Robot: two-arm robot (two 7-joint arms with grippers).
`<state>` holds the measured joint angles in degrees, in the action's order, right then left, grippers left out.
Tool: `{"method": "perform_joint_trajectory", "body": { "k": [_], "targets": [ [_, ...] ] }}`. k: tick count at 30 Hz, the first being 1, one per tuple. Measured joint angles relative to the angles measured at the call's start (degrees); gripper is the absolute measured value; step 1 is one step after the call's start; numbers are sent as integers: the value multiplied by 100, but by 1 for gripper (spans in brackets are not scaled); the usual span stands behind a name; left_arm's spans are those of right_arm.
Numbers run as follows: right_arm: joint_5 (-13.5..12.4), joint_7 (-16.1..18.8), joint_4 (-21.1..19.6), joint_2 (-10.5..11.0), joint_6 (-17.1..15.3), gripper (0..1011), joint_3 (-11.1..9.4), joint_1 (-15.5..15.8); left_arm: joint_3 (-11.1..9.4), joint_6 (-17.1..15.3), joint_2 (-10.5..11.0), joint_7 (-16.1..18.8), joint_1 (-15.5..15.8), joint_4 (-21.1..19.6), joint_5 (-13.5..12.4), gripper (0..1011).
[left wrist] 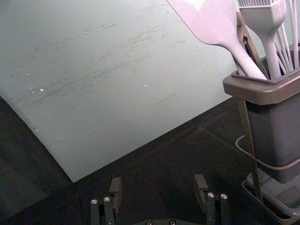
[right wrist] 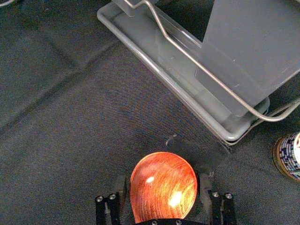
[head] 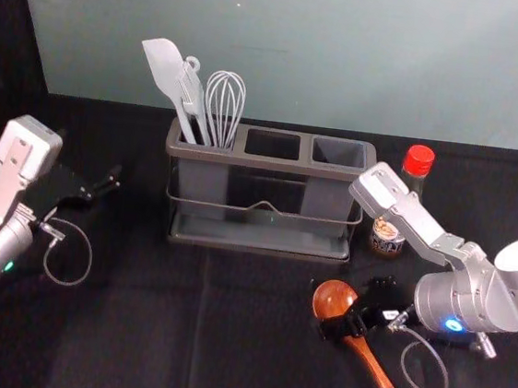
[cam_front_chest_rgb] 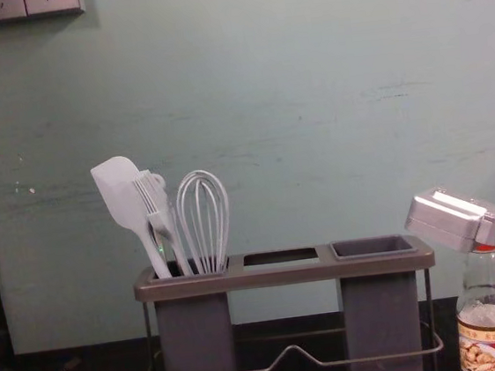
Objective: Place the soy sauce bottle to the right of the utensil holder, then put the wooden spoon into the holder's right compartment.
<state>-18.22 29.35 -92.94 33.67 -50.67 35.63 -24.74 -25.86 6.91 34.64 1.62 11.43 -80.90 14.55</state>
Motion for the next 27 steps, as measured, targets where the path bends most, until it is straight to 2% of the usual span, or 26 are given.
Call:
{"method": "perform_joint_trajectory", "body": {
  "k": [1,4,5,8,24,27],
  "targets": [
    [-1,0,-1,1,0,954,1,-1,0,0,0,0,0,0,0,1005],
    [-2,-1,-2,2,-1,915,3,-2,0,0,0,0,0,0,0,1005],
    [-4,-1,-3,3,0,868,3,-3,0,0,0,0,0,0,0,1005],
    [-6,-3,-5,4,-1,841,3,-3,0,0,0,0,0,0,0,1005],
    [-9,-8,-6,4,0,840,3,-3,0,0,0,0,0,0,0,1005],
    [-2,-30,-107,31,144,840,-72,92,0,0,0,0,0,0,0,1005]
  ]
}}
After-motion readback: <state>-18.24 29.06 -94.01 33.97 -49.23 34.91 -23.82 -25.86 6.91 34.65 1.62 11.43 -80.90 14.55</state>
